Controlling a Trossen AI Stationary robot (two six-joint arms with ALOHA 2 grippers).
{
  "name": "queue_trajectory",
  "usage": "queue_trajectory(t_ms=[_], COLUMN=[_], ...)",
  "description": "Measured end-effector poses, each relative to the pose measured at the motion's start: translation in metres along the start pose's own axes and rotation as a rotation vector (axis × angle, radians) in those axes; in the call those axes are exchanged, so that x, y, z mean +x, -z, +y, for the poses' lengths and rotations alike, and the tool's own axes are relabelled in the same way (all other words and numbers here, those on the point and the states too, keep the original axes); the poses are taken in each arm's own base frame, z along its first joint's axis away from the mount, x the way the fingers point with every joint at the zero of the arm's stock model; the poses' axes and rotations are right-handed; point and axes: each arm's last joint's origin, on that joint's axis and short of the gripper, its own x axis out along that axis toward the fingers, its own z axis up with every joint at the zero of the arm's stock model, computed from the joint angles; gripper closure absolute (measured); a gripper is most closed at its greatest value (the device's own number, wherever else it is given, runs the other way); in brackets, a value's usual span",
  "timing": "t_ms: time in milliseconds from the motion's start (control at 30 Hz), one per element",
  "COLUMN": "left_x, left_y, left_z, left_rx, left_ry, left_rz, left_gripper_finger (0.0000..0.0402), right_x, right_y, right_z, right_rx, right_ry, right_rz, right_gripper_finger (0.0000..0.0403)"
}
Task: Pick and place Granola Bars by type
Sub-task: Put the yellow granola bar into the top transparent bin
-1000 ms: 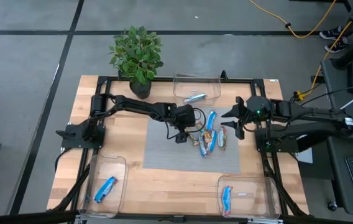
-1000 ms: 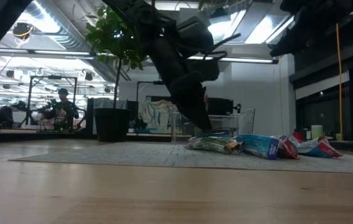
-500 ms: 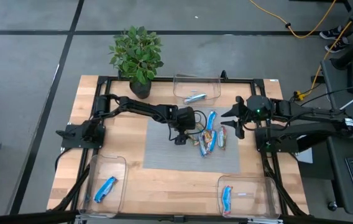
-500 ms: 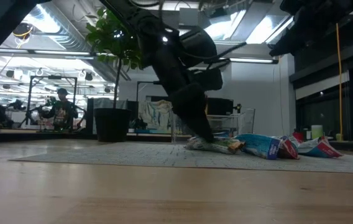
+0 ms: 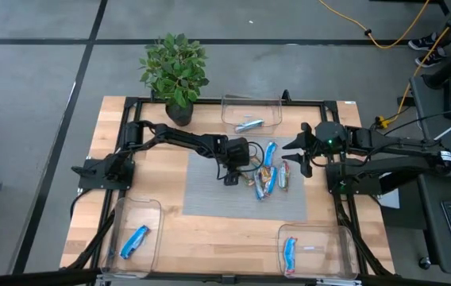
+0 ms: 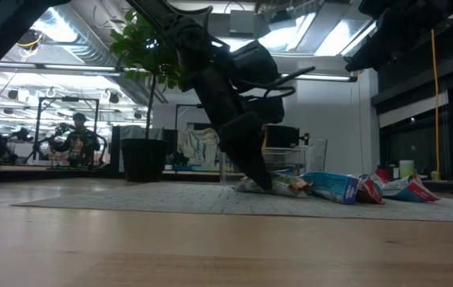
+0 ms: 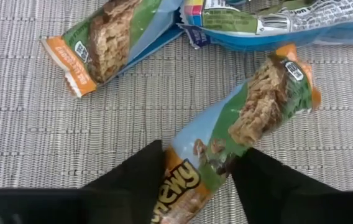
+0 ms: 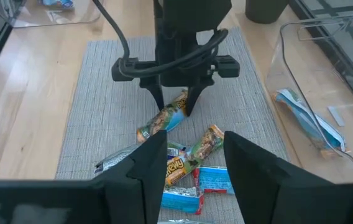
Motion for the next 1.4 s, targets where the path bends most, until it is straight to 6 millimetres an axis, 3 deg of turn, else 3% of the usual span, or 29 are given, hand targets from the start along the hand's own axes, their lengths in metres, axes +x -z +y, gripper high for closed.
queue_trajectory(t_ms=[333,533,700,1033,1200,1400], left_x=[-0.003,-0.024,-0.056,-0.145,-0.183,-0.205], left_y=[-0.002,-0.023,-0.051,-0.105,-0.115,-0.115], left_z=[-0.001,-0.003,-0.007,-0.011,-0.013,-0.015], left_rx=[-0.090,-0.094,-0.077,-0.064,-0.090,-0.133], left_ry=[0.022,0.033,0.032,-0.050,-0.108,-0.162], left_rz=[0.002,0.041,0.016,-0.258,-0.362,-0.412], left_gripper_finger=[0.0326,0.0366,0.0383,0.0377,0.0380,0.0376], right_x=[0.000,0.000,0.000,-0.004,-0.011,-0.015], right_y=[0.000,0.000,0.000,0.000,-0.002,-0.014], right_z=[0.000,0.000,0.000,0.000,0.001,0.001], right_rx=[0.002,0.000,-0.004,-0.037,-0.098,-0.138], right_ry=[0.000,0.000,0.000,0.000,0.002,0.013], right_rz=[0.001,0.002,0.002,-0.016,-0.065,-0.202], right_gripper_finger=[0.0242,0.0242,0.0242,0.0242,0.0242,0.0242])
